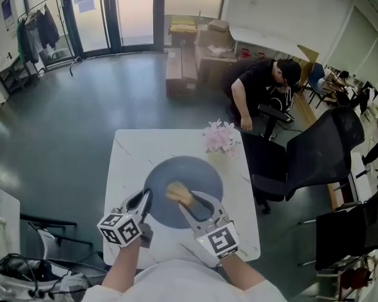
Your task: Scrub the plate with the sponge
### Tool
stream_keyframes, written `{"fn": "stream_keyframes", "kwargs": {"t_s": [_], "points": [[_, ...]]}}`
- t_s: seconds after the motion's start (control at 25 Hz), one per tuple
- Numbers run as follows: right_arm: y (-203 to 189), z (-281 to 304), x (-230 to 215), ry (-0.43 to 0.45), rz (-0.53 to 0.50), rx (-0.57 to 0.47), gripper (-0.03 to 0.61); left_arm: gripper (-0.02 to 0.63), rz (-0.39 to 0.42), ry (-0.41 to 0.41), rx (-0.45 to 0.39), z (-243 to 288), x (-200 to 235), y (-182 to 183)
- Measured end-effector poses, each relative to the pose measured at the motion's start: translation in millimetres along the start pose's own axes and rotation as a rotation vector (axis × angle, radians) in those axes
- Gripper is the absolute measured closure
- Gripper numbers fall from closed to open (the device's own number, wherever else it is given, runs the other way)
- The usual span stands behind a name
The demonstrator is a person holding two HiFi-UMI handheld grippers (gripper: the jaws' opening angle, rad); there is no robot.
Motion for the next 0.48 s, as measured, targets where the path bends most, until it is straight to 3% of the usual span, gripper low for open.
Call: {"fn": "stream_keyframes", "kwargs": {"t_s": [0.28,0.48], "points": [[-8.3,-13.5,-36.3,-0.128,-0.024,0.04,0.419,0.569,-0.014,0.01,-0.017,-2.1,3.4,2.8],[-27.5,-33.7,-25.7,-0.128,0.019,0.119,0.419,0.569,-0.032,0.018,-0.032,-0.1,9.1,6.8]]}}
Point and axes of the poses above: the fingertips, and each gripper's own axes: z forward along the fingers, x to its left, y out of its top, the point moved 2 cm from there along -z, backward along the fingers, and after that the axes turned 10 degrees about -z, right-handed, at the moved point
